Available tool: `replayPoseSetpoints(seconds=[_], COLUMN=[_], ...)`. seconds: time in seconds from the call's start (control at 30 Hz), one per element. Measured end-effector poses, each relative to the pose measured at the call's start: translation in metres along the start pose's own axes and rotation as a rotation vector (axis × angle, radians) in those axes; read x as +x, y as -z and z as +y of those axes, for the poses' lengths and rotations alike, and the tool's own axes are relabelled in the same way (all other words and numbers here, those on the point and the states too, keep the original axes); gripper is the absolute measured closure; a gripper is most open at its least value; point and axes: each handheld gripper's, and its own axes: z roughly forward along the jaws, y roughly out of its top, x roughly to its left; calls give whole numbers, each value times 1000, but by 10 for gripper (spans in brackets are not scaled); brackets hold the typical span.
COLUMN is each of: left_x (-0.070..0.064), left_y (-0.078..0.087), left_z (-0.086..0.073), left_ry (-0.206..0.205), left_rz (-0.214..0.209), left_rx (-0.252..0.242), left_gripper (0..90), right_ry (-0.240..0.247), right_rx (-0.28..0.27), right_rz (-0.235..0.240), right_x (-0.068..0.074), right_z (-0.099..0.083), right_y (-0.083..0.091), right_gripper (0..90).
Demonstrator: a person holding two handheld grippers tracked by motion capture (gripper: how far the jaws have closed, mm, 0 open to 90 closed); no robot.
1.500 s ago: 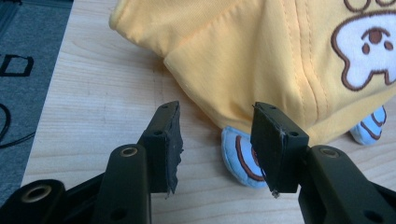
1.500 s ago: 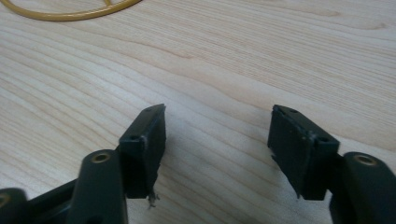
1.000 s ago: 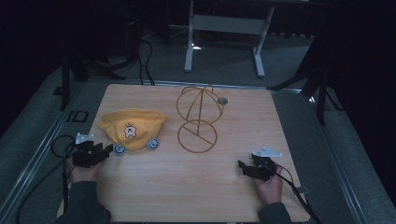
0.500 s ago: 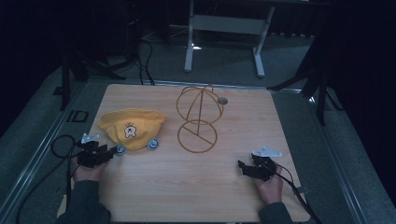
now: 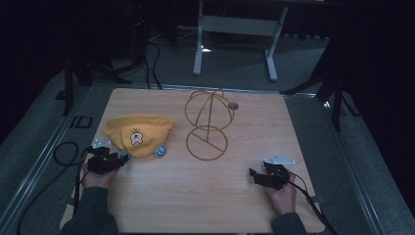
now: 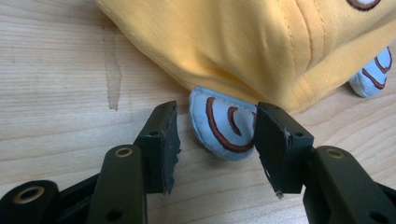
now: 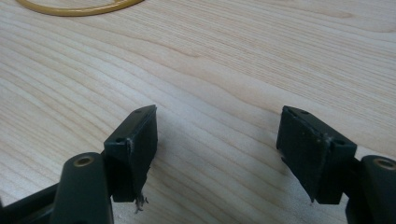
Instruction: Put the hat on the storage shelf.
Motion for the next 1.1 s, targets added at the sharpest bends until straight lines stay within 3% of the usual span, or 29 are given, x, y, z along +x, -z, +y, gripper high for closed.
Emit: replayPoseSetpoints(seconds=[0.23,0.53,0.7,0.87,1.1], left_x=[-4,-3,-4,-8,-15], left_y=[-1,0,2,3,16], left_z=[-2,-3,-3,-1,6], left_ry=[6,28,20,-5,-31], left_rz=[-1,-23,-27,-37,-85], left_rx=[19,28,37,46,-18], left_gripper=[497,671,797,836,843], right_ry=[3,2,3,4,4], right_rx=[1,1,1,1,3], right_rz=[1,3,2,3,4], right_x=[0,0,0,0,0], right_z=[0,0,0,0,0], right_y=[0,0,0,0,0], right_gripper=[288,287,286,286,283])
